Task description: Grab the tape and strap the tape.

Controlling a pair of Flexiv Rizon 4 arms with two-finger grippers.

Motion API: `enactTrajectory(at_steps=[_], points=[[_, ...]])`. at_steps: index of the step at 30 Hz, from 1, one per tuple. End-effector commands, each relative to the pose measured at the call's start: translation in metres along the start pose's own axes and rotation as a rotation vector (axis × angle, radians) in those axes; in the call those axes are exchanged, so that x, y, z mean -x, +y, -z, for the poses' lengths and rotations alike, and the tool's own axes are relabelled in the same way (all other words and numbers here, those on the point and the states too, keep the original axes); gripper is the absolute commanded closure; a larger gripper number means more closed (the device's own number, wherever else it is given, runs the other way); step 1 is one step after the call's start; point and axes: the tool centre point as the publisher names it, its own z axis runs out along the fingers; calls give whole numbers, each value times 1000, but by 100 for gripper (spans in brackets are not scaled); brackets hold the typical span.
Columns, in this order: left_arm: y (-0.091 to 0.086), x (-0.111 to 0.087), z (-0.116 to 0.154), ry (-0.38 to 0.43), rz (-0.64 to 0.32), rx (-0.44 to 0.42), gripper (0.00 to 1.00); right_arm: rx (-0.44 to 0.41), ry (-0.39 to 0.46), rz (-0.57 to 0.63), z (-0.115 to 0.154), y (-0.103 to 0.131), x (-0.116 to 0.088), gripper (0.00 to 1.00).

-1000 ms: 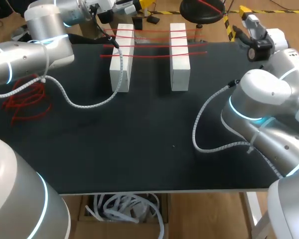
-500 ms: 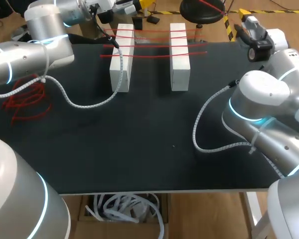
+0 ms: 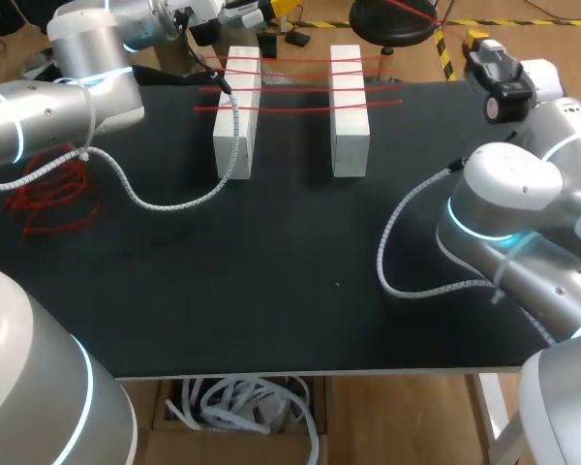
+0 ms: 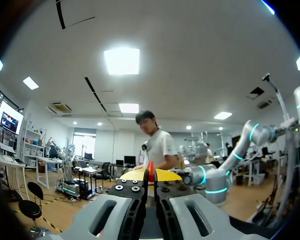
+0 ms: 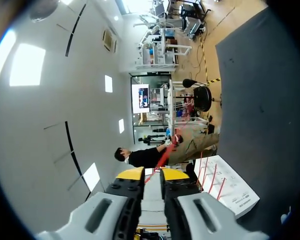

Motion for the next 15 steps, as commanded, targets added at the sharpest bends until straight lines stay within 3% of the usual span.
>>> enactTrajectory(at_steps=[1, 4, 6, 15], points=[[1, 1, 0, 1, -1, -2, 100, 6, -12, 7, 3, 3, -1, 91], [1, 1, 0, 1, -1, -2, 100, 9, -15, 17, 5, 6, 0, 88], [1, 1, 0, 1, -1, -2, 100, 15, -14, 20, 6, 8, 0, 77], [1, 1, 0, 1, -1, -2, 100, 29, -10, 34, 7, 16, 1, 78]])
